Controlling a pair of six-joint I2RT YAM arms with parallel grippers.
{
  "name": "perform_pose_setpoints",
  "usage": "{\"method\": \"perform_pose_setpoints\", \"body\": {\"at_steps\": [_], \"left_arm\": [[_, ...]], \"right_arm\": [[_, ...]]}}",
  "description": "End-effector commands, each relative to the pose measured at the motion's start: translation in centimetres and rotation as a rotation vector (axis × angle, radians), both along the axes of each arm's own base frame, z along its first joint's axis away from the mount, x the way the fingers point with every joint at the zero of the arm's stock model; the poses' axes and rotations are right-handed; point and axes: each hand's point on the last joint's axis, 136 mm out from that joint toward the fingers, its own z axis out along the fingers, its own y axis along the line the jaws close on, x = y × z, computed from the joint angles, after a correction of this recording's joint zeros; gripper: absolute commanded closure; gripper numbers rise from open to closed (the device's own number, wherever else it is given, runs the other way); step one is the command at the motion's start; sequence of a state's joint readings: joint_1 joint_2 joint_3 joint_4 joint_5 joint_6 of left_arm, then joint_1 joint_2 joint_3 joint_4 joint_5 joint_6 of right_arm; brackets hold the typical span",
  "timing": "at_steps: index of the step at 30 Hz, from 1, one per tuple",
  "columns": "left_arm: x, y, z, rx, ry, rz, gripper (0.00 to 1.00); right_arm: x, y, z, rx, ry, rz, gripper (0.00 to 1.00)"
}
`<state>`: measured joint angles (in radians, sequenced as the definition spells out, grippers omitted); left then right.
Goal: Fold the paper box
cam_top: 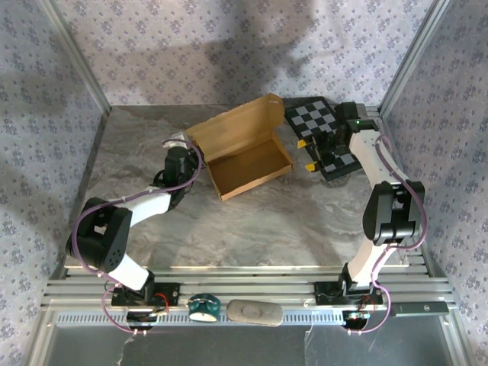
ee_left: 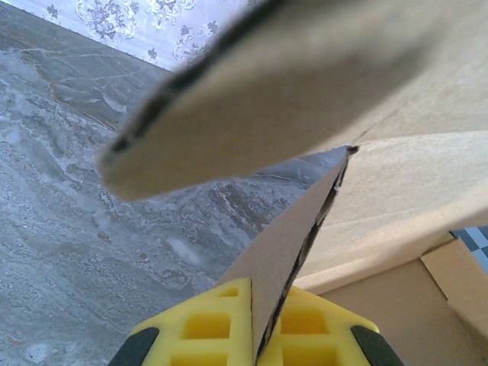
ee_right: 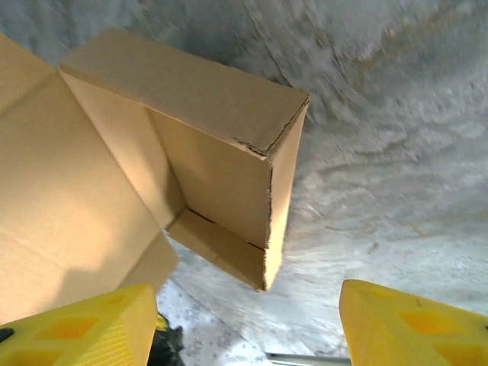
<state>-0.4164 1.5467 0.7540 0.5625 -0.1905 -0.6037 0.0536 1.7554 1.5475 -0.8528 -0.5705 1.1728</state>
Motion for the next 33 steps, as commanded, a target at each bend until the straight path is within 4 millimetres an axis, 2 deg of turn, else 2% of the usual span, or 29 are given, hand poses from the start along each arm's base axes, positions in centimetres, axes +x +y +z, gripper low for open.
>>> {"method": "perform_pose_setpoints", "body": {"at_steps": [1, 5, 7, 9, 10, 12, 15, 17, 19, 21, 23, 25, 33], "left_arm": [[0.3, -0.2, -0.3, 0.003, 0.028, -0.005, 1.00], [0.5, -0.1, -0.4, 0.016, 0.032, -0.003, 1.00], [0.6, -0.1, -0.4, 0.032, 0.039, -0.003, 1.00], [0.8, 0.1, -0.3, 0.049, 0.045, -0.002, 1.00], [0.9, 0.2, -0.2, 0.056, 0.048, -0.002, 1.00], [1.0, 0.4, 0.0, 0.066, 0.048, -0.010, 1.00], [0.9, 0.9, 0.4, 0.087, 0.053, -0.022, 1.00], [0.8, 1.4, 0.5, 0.105, 0.061, -0.032, 1.00], [0.8, 1.7, 0.6, 0.116, 0.064, -0.044, 1.00], [0.9, 1.8, 0.9, 0.126, 0.062, -0.063, 1.00], [1.2, 1.6, 1.1, 0.141, 0.062, -0.092, 1.00], [1.4, 1.4, 1.1, 0.152, 0.063, -0.113, 1.00], [2.4, 1.1, 0.8, 0.173, 0.083, -0.138, 1.00]], "right_arm": [[3.8, -0.2, 2.8, 0.032, -0.097, -0.049, 0.33], [9.0, 1.3, 4.5, 0.059, -0.216, -0.070, 0.32], [11.4, 0.9, 5.6, -0.077, -0.329, 0.010, 0.34], [13.2, 0.6, 6.9, -0.273, -0.487, 0.182, 0.35], [13.8, 1.0, 7.3, -0.335, -0.572, 0.284, 0.39], [13.8, 1.7, 7.7, -0.453, -0.727, 0.492, 0.44], [12.1, 2.4, 8.5, -0.612, -1.007, 0.701, 0.43], [10.1, 2.6, 10.2, -0.678, -1.290, 0.761, 0.36], [8.1, 2.4, 11.1, -0.804, -1.507, 0.797, 0.21], [7.6, 2.6, 9.5, -0.902, -1.533, 0.922, 0.18], [7.7, 3.4, 7.9, -0.872, -1.495, 1.080, 0.18], [8.4, 4.3, 7.2, -0.873, -1.511, 1.148, 0.18], [14.6, 5.8, 4.6, -0.812, -1.485, 1.192, 0.19]]}}
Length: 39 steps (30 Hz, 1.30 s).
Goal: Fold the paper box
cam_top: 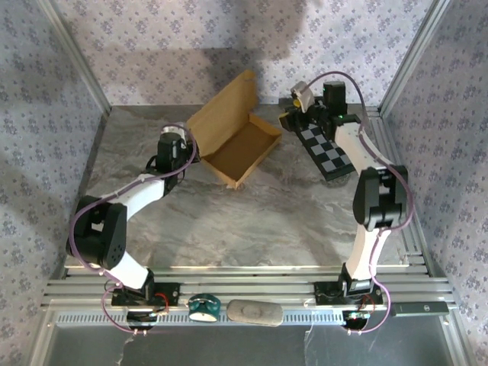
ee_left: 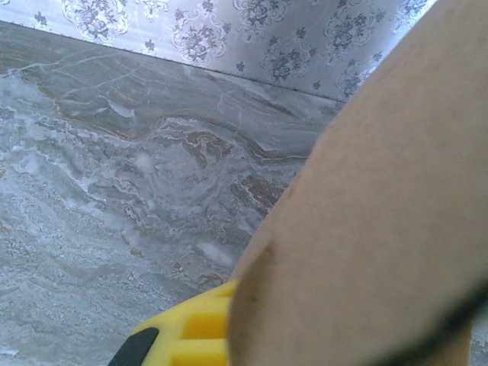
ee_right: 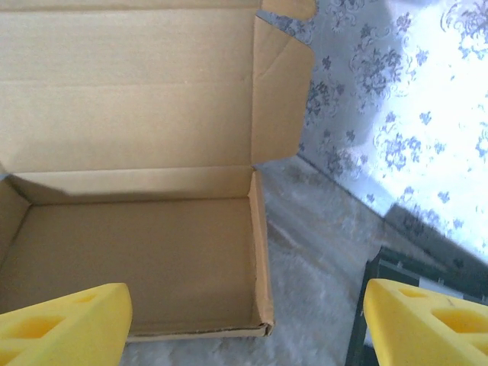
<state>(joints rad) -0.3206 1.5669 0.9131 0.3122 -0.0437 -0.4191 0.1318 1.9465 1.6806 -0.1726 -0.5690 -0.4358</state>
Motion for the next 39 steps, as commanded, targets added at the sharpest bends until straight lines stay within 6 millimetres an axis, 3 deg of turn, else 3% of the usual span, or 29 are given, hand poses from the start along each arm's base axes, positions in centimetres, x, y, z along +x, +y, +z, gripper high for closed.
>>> {"method": "perform_pose_setpoints", "body": {"at_steps": [1, 5, 9, 13, 17, 21, 26, 32, 39], "left_arm": [[0.6, -0.4, 0.4, 0.016, 0.005, -0.035, 1.00], [0.6, -0.5, 0.6, 0.013, 0.019, -0.039, 1.00], [0.7, -1.0, 1.3, -0.012, 0.040, -0.054, 1.00], [0.9, -1.0, 1.0, -0.023, 0.076, -0.041, 1.00], [1.2, -1.0, 0.5, -0.021, 0.094, -0.028, 1.00], [1.3, -1.0, 0.3, -0.006, 0.102, -0.032, 1.00], [1.5, -1.1, 0.2, 0.003, 0.109, -0.037, 1.00], [1.5, -1.2, -0.3, 0.006, 0.122, -0.041, 1.00], [1.6, -1.2, -0.3, 0.011, 0.127, -0.042, 1.00]], "right_arm": [[1.7, 1.0, -1.4, -0.022, 0.014, 0.054, 0.19], [3.8, 2.4, -1.6, -0.002, 0.026, 0.052, 0.19], [4.9, 2.5, -2.0, -0.004, 0.057, -0.012, 0.19], [6.2, 1.6, -3.3, 0.082, 0.278, -0.196, 0.31], [5.0, 1.2, -5.1, 0.225, 0.535, -0.445, 0.39], [2.5, 1.8, -9.0, 0.196, 0.718, -0.637, 0.41], [2.8, 1.4, -12.5, 0.300, 0.880, -0.789, 0.46], [2.8, 2.9, -14.7, 0.298, 0.942, -0.821, 0.47], [3.4, 2.7, -16.6, 0.329, 0.972, -0.900, 0.54]]}}
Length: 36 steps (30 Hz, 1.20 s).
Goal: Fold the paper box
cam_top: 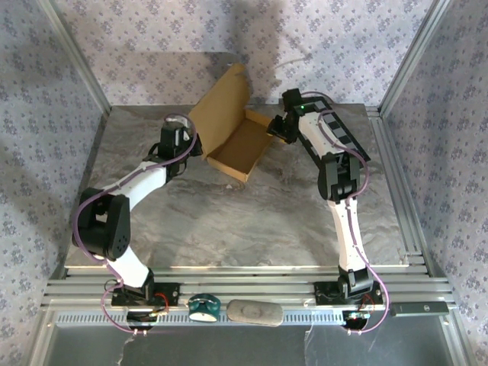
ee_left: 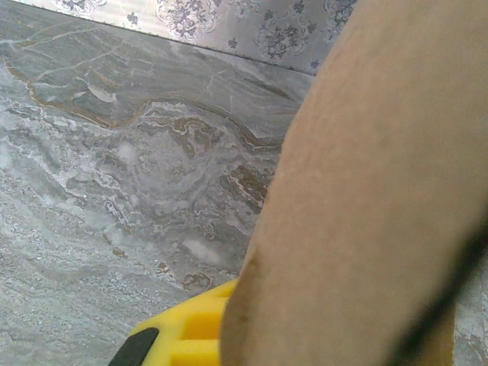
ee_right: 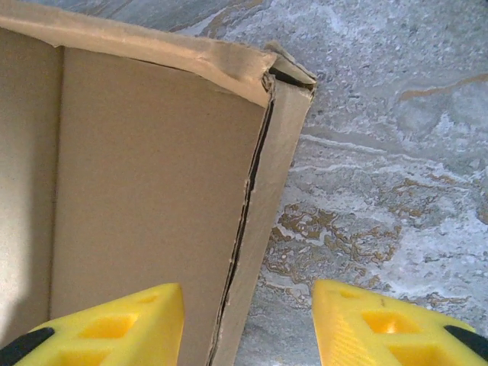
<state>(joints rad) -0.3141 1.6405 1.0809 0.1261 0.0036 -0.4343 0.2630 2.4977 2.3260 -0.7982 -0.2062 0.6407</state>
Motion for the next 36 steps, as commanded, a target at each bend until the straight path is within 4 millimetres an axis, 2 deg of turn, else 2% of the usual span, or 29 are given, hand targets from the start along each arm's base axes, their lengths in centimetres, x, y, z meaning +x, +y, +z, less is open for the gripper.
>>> {"method": "perform_pose_setpoints", "body": {"at_steps": [1, 4, 10, 16, 18, 22, 28, 33, 36], "left_arm": [[0.1, -0.1, -0.5, 0.017, 0.029, -0.014, 1.00], [0.1, 0.0, -0.4, 0.026, 0.031, -0.012, 1.00], [0.1, 0.1, -0.3, 0.045, 0.030, -0.015, 1.00], [0.1, 0.4, -0.5, 0.063, 0.041, -0.009, 1.00], [0.1, 0.7, -0.7, 0.073, 0.050, 0.004, 1.00], [0.0, 1.7, -1.1, 0.103, 0.075, 0.054, 1.00], [0.0, 3.0, -1.6, 0.142, 0.111, 0.122, 1.00], [0.2, 3.8, -2.2, 0.189, 0.115, 0.147, 1.00], [0.3, 3.7, -2.3, 0.209, 0.092, 0.125, 1.00]], "right_arm": [[0.3, 0.3, -0.3, 0.010, 0.020, -0.058, 0.57], [0.1, 0.6, -0.6, 0.015, 0.034, -0.070, 0.66], [-2.0, 1.1, -1.8, -0.017, 0.101, -0.076, 0.77], [-3.3, 2.0, -0.6, -0.007, 0.093, -0.116, 0.97], [-4.2, 2.7, -0.3, -0.004, 0.110, -0.126, 1.00], [-6.9, 4.4, 0.3, 0.021, 0.149, -0.166, 1.00], [-13.3, 6.8, 1.1, 0.081, 0.211, -0.325, 1.00], [-19.5, 11.2, 1.0, 0.187, 0.337, -0.403, 1.00], [-22.2, 14.0, 1.4, 0.222, 0.371, -0.393, 1.00]]}}
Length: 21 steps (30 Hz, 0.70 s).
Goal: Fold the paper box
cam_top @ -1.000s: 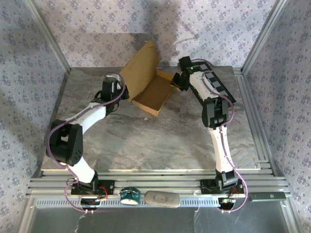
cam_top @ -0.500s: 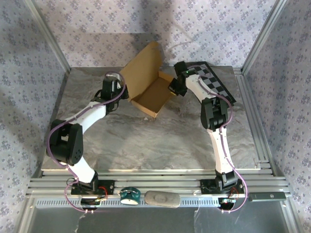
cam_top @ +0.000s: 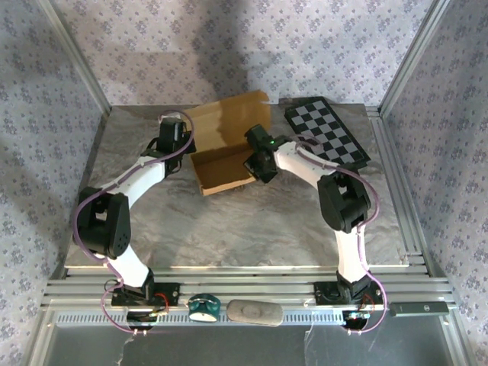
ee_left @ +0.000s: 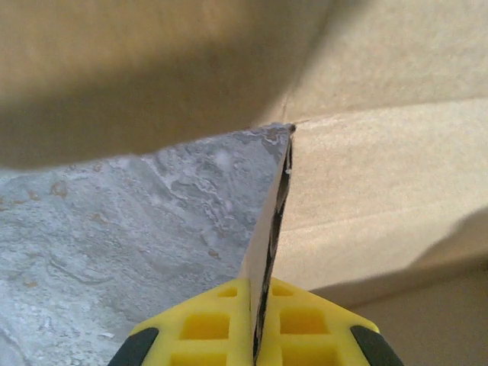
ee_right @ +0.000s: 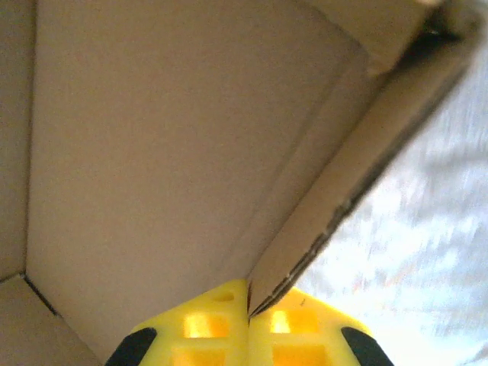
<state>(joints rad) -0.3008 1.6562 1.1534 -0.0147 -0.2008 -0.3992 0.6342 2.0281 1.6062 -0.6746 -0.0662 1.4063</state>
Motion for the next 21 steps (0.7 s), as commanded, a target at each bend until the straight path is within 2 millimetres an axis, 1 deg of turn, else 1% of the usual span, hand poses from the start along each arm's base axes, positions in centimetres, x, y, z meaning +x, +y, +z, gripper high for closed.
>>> {"method": "perform_pose_setpoints", "body": {"at_steps": [1, 3, 4, 6, 9, 11, 13, 15, 18, 20, 21], "left_arm": [[-0.4, -0.6, -1.8, 0.047, 0.040, -0.055, 1.00], [-0.6, -1.2, -1.4, 0.048, -0.007, -0.107, 1.00], [-0.7, -1.4, -1.2, 0.052, -0.025, -0.130, 1.00], [-1.2, -1.8, -1.0, 0.068, -0.059, -0.183, 1.00], [-2.2, -2.2, -1.4, 0.112, -0.081, -0.256, 1.00], [-2.7, -2.1, -1.9, 0.148, -0.089, -0.278, 1.00], [-3.1, -2.0, -2.5, 0.183, -0.090, -0.301, 1.00], [-3.2, -2.0, -2.9, 0.211, -0.097, -0.324, 1.00], [-3.2, -2.2, -3.3, 0.234, -0.116, -0.350, 1.00], [-3.1, -2.2, -3.4, 0.247, -0.125, -0.358, 1.00], [-3.1, -2.3, -3.5, 0.254, -0.125, -0.365, 1.00]], "right_arm": [[-3.3, 4.2, 1.6, 0.139, 0.066, -0.034, 1.00], [-4.4, 4.6, 1.7, 0.148, 0.083, -0.037, 1.00], [-4.9, 4.8, 1.6, 0.159, 0.095, -0.037, 0.98], [-6.3, 5.1, 1.0, 0.195, 0.154, -0.036, 0.90], [-6.8, 6.1, 0.7, 0.252, 0.154, 0.030, 0.84], [-6.9, 6.1, 0.8, 0.244, 0.145, 0.108, 0.80], [-6.8, 6.5, 1.0, 0.260, 0.116, 0.201, 0.72], [-7.0, 6.5, 1.5, 0.250, 0.108, 0.315, 0.66], [-7.6, 7.0, 3.0, 0.245, 0.068, 0.501, 0.55], [-8.2, 7.6, 4.3, 0.268, 0.033, 0.630, 0.53], [-8.7, 7.2, 4.8, 0.247, 0.036, 0.689, 0.53]]}}
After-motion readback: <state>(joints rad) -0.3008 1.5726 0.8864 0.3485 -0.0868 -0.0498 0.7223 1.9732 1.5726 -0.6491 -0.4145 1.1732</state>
